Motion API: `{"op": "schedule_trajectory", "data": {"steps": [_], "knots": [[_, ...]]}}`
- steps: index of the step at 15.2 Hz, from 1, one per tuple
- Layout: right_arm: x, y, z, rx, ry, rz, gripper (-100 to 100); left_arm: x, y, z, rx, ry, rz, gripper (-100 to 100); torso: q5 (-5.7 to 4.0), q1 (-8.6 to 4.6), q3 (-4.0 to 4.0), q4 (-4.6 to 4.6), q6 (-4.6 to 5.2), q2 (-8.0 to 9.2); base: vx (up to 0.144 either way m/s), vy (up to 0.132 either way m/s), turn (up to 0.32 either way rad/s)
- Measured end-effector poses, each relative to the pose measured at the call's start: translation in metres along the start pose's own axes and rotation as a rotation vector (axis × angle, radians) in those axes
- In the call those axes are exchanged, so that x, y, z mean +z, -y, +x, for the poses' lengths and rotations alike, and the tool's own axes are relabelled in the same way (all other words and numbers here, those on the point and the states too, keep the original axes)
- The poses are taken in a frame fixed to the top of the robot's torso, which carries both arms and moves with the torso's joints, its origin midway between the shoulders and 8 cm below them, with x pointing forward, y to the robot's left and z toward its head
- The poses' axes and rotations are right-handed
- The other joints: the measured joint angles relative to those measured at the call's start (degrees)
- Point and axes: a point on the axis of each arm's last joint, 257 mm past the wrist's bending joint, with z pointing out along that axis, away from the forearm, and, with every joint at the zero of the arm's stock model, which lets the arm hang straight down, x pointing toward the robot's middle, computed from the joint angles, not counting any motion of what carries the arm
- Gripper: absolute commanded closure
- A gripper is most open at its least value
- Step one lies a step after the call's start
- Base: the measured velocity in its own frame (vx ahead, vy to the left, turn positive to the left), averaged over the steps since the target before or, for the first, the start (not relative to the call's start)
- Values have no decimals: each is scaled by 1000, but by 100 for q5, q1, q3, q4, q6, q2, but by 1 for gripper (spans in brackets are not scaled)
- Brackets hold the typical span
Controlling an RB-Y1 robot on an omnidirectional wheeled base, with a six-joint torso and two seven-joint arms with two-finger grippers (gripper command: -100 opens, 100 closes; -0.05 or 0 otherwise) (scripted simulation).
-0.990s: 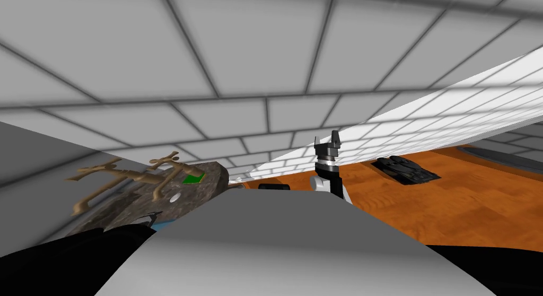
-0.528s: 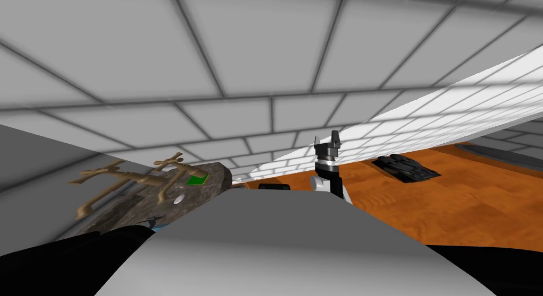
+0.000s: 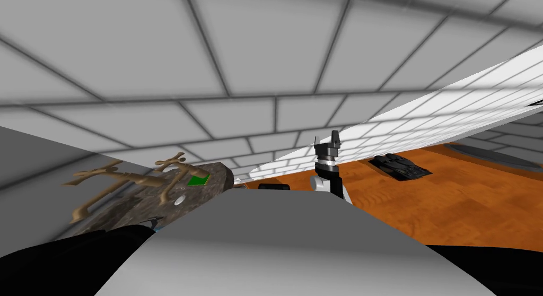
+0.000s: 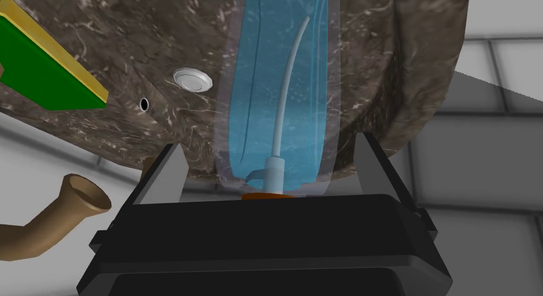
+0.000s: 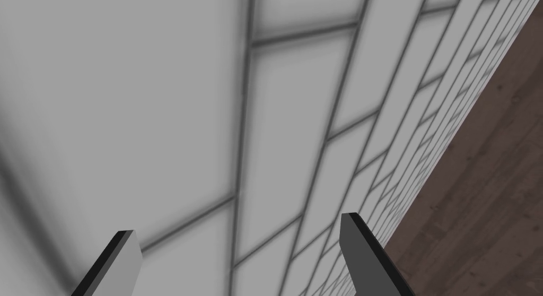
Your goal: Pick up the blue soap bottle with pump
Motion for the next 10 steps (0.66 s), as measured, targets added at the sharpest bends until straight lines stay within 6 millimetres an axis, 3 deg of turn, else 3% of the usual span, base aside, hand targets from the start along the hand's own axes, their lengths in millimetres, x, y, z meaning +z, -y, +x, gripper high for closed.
{"op": "schedule_trajectory", "data": {"steps": [1, 6, 10], "knots": [[0, 0, 0, 0, 0, 0, 0, 1, 0, 0, 0, 1, 0, 100, -1, 1, 0, 0, -1, 0, 0, -6, 1], [0, 0, 0, 0, 0, 0, 0, 1, 0, 0, 1, 1, 0, 100, 0, 8, 1, 2, -2, 1, 0, 1, 6], [0, 0, 0, 0, 0, 0, 0, -13, 3, 5, 6, -6, 8, 100, -3, 10, 1, 1, -4, 1, 1, 21, 40]]}}
